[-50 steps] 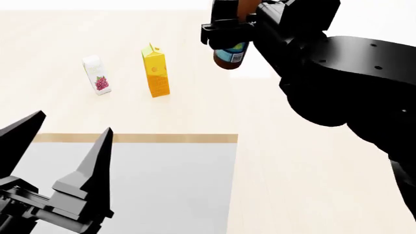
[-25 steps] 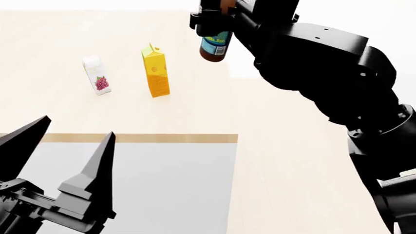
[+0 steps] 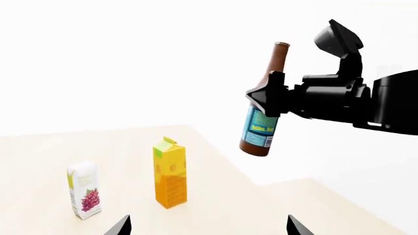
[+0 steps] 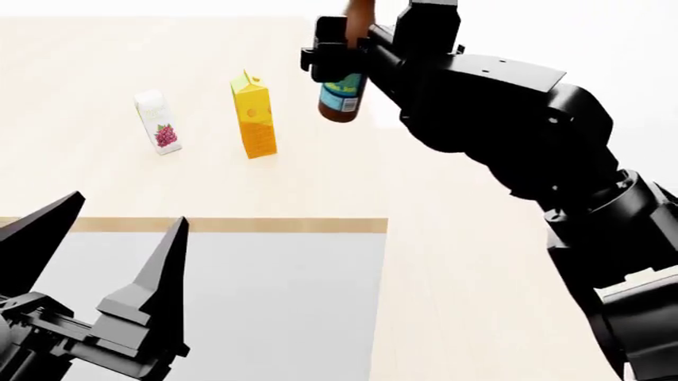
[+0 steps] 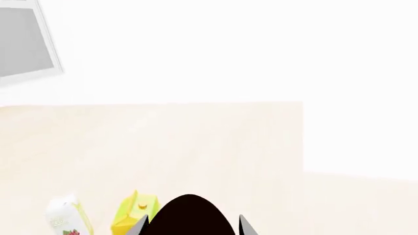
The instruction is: Move the drinks to the dining counter.
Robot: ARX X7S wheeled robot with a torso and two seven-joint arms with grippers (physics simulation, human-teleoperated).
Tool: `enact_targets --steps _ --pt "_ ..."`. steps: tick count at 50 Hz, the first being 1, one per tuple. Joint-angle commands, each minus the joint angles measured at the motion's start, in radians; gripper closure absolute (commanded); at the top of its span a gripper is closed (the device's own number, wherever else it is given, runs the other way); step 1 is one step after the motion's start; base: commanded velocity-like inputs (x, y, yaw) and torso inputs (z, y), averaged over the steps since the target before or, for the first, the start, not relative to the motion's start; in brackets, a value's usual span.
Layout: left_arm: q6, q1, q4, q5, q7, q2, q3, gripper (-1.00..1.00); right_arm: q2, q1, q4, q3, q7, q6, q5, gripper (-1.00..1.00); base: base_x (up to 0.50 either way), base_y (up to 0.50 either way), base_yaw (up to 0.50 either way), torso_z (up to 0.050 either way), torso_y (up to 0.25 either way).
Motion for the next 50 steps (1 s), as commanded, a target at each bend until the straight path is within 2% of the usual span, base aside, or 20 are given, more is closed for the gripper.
enact_targets --steps 1,50 --pt "0.010 0.006 0.005 0.013 0.015 -0.005 0.000 -1.00 -0.010 0.001 0.000 -0.012 -0.028 0.008 -0.031 1.00 0.00 0.00 0.00 0.000 0.000" --pt "0.028 0.029 0.018 0.051 0.064 -0.011 -0.014 -1.00 -0.012 -0.065 0.011 -0.054 -0.089 -0.007 -0.046 1.00 0.00 0.00 0.00 0.000 0.000"
